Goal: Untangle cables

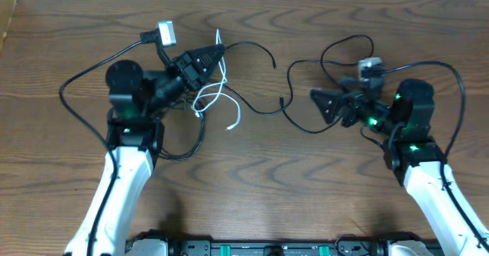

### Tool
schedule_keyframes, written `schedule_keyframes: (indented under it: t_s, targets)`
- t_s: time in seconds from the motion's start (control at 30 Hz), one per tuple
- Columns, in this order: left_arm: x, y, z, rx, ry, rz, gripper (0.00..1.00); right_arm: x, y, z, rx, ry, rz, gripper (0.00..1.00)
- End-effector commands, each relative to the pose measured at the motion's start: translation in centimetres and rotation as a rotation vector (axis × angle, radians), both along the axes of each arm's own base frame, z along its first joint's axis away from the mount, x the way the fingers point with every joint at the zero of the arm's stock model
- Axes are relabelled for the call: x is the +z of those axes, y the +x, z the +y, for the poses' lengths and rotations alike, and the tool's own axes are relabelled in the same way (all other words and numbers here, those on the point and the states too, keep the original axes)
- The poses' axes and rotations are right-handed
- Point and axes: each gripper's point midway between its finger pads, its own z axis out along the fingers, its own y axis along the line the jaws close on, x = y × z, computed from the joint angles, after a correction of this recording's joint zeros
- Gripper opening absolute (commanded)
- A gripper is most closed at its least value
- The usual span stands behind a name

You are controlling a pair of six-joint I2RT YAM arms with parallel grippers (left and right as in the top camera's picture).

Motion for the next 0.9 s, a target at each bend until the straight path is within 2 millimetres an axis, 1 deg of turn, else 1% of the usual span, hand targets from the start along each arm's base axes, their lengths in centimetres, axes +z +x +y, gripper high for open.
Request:
schedule_keyframes:
  t_s: [0.0, 0.07, 0.17, 0.2, 0.43, 0.5, 0.6, 0.7, 0.87]
  targets:
    - [2.8, -2.2, -0.6, -0.06, -0.037, -0.037, 0.07, 1.8, -1.9, 3.2, 0.172, 0.01, -0.102, 0.99]
    - [4.2, -3.2, -0.5, -0.06, -0.039, -0.076, 0.07, 2.8, -2.6, 4.9, 0.223, 0.018, -0.157, 0.99]
    - [5.2, -4.0, -0.5, -0.06, -0.04, -0.108, 0.07, 3.9, -3.4, 6.6, 0.275, 0.03, -0.22, 0.99]
    - [5.6, -4.3, -0.4, -0.061, -0.04, -0.121, 0.07, 4.7, -4.0, 7.7, 0.308, 0.039, -0.26, 0.99]
    - [6.7, -4.8, -0.4, -0.071, -0.105, -0.086, 0.08, 6.8, -6.0, 10.7, 0.397, 0.062, -0.381, 0.99]
    - [7.1, -5.0, -0.7, -0.083, -0.131, -0.076, 0.07, 7.2, -6.2, 11.2, 0.398, 0.067, -0.402, 0.99]
    - [8.2, -5.9, -1.7, -0.124, -0.151, -0.112, 0.08, 7.3, -6.0, 11.7, 0.369, 0.06, -0.409, 0.99]
    - [9.2, -7.2, -3.3, -0.182, -0.158, -0.17, 0.07, 7.3, -6.0, 12.1, 0.346, 0.054, -0.411, 0.99]
    - [9.6, -9.1, -6.1, -0.269, -0.173, -0.18, 0.07, 8.1, -6.4, 12.8, 0.347, 0.067, -0.448, 0.99]
